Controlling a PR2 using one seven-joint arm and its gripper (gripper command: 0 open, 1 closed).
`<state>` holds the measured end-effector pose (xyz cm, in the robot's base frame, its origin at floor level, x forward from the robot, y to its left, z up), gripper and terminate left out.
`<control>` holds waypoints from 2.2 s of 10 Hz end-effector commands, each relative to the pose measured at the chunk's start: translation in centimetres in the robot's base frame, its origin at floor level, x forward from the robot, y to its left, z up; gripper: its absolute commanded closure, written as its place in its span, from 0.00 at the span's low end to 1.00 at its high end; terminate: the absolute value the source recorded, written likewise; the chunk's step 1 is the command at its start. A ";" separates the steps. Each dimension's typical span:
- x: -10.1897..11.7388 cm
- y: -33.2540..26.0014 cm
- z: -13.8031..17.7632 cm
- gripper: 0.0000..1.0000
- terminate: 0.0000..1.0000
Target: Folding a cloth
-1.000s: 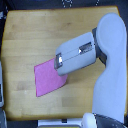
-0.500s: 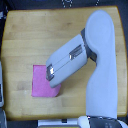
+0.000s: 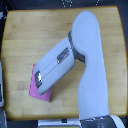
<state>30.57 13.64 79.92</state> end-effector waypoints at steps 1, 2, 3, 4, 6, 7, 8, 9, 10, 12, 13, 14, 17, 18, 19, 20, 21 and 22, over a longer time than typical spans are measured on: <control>1.9 5.3 -2.1 1.00 0.00; 2.1 5.6 -2.6 1.00 0.00; 3.1 6.5 -3.8 1.00 0.00; 3.6 7.5 -4.7 1.00 0.00; 3.1 8.7 -4.7 1.00 0.00; 3.2 8.9 -4.6 1.00 0.00; 3.1 9.9 -3.3 1.00 0.00; 3.1 9.9 -2.8 1.00 0.00; 2.6 9.6 -1.0 1.00 0.00; 1.8 9.5 0.1 1.00 0.00; 1.7 9.6 0.1 1.00 0.00; 0.7 10.2 -0.7 1.00 0.00; 0.5 12.8 -3.6 1.00 0.00; 0.6 13.1 -4.0 1.00 0.00; 1.1 13.9 -4.9 1.00 0.00; 1.1 14.1 -5.0 1.00 0.00; 1.5 14.4 -5.6 1.00 0.00; 1.5 14.3 -5.7 1.00 0.00</control>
<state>31.17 26.26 76.45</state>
